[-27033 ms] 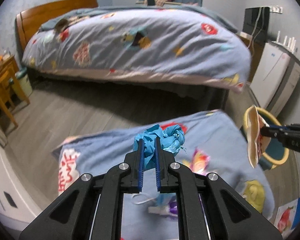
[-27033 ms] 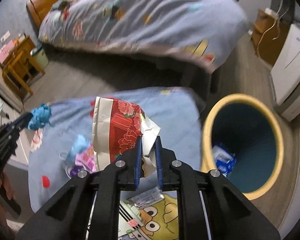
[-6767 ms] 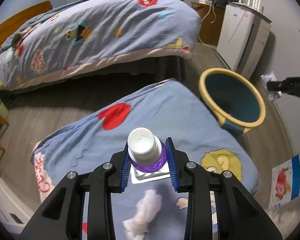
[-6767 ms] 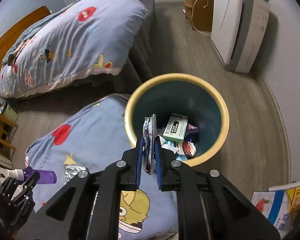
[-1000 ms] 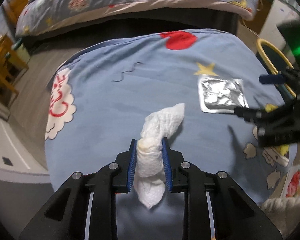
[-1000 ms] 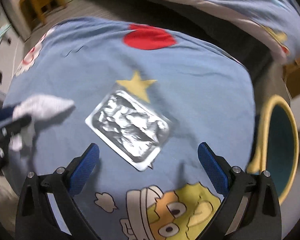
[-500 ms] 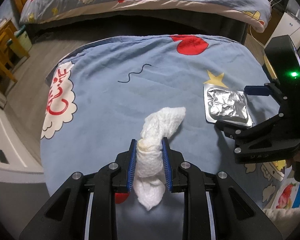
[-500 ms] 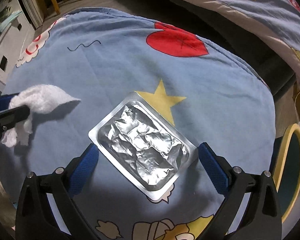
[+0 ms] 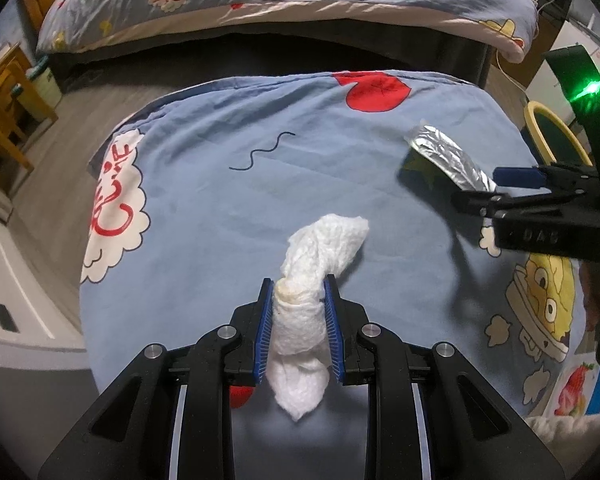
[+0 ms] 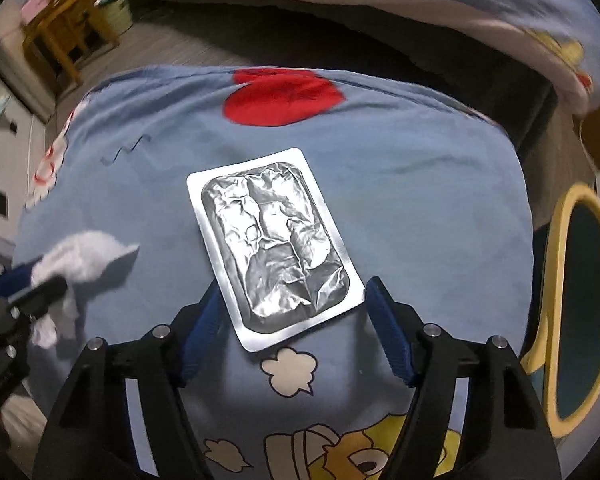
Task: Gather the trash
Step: 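Grasp the silver foil blister pack with the right tool while the left tool holds the tissue, then carry the tissue and foil pack over the bin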
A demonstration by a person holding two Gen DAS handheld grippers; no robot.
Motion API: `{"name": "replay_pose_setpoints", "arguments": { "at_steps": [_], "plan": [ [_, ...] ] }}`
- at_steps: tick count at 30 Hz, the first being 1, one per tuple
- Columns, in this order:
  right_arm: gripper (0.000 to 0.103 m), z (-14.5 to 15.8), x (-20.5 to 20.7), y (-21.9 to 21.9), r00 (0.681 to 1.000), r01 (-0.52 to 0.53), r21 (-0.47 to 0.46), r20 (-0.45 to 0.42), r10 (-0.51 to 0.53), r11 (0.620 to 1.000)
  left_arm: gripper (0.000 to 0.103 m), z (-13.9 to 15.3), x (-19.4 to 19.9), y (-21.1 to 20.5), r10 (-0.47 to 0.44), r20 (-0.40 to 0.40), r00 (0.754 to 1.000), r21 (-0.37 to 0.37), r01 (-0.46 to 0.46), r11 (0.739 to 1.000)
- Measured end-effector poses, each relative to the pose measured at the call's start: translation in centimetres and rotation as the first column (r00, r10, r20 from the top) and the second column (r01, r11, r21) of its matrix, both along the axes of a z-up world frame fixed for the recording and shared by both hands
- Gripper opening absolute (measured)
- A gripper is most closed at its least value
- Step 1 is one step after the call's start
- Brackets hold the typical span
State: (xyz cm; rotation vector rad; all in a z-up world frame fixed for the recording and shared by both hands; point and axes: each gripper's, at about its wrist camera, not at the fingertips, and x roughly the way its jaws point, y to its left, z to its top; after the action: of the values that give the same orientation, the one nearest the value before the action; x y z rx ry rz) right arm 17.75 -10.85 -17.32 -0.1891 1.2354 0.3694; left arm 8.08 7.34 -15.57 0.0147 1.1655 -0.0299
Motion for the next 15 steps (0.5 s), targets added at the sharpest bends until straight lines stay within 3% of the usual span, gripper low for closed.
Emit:
{"name": "replay_pose_setpoints", "arguments": {
  "at_steps": [9,13,15],
  "plan": [
    [0.071,-1.5,1.1,-1.6,0.995,0.078,-0.025,-0.066,-0.079,0.997,0.026,-0.1,0.1,-0.4,-0.011,-0.003,1.000,0.010,0.011,1.000],
    [0.089,-1.3,1.6,0.1,0.999,0.051,-0.072,-0.009,-0.052,0.996,0.026,-0.2,0.1,-0.6,-0.015,-0.005,1.000,0.013,0.015,1.000],
    [0.092,-1.2,1.8,0.9,0.999,0.047,-0.086,0.026,-0.045,0.995,0.026,-0.3,0.2,-0.6,-0.016,-0.006,1.000,0.018,0.017,1.000]
  ]
}}
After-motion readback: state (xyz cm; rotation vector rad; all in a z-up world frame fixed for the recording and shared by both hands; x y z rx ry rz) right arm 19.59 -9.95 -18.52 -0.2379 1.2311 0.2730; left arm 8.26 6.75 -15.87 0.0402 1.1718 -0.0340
